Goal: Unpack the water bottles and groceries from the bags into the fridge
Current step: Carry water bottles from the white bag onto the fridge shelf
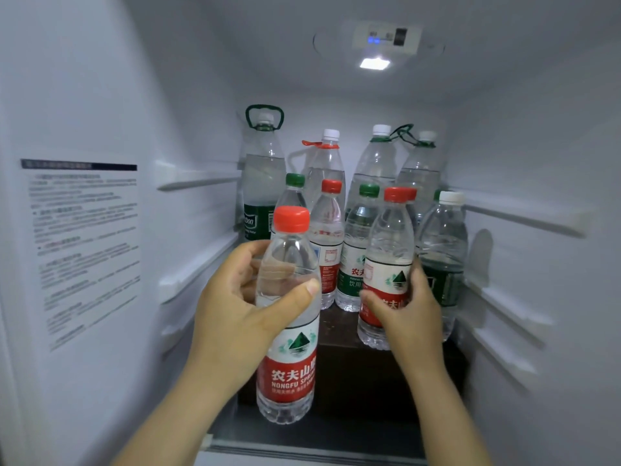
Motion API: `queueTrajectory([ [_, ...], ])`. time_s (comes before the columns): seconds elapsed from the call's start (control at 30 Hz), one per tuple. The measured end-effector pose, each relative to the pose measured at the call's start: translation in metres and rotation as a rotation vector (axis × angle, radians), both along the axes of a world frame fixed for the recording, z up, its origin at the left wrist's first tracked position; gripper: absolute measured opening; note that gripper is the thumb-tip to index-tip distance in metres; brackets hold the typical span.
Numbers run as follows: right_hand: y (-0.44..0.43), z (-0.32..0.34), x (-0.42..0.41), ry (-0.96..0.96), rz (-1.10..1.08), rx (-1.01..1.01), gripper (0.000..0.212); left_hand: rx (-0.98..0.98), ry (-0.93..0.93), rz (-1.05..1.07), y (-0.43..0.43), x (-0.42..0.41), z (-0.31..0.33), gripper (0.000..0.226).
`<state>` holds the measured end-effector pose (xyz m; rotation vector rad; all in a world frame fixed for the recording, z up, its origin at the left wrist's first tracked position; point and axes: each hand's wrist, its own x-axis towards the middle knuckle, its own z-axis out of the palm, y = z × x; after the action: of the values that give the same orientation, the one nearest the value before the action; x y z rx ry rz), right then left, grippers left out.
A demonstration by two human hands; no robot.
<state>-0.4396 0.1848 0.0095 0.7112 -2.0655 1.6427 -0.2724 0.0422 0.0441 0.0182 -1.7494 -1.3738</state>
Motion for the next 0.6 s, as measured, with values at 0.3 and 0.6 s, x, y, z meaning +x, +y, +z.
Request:
queueTrajectory([
  [0.3,0.006,-0.033,-0.004,0.009,-0.216,0.170,0.071,-0.013,-0.014,0.027,0.000,-0.008,-0.001,0.048],
  [0.6,0.005,-0.038,-0.003,0.013,-0.364,0.126,0.060,-0.037,-0.015,0.108,0.002,-0.028,0.014,0.045],
])
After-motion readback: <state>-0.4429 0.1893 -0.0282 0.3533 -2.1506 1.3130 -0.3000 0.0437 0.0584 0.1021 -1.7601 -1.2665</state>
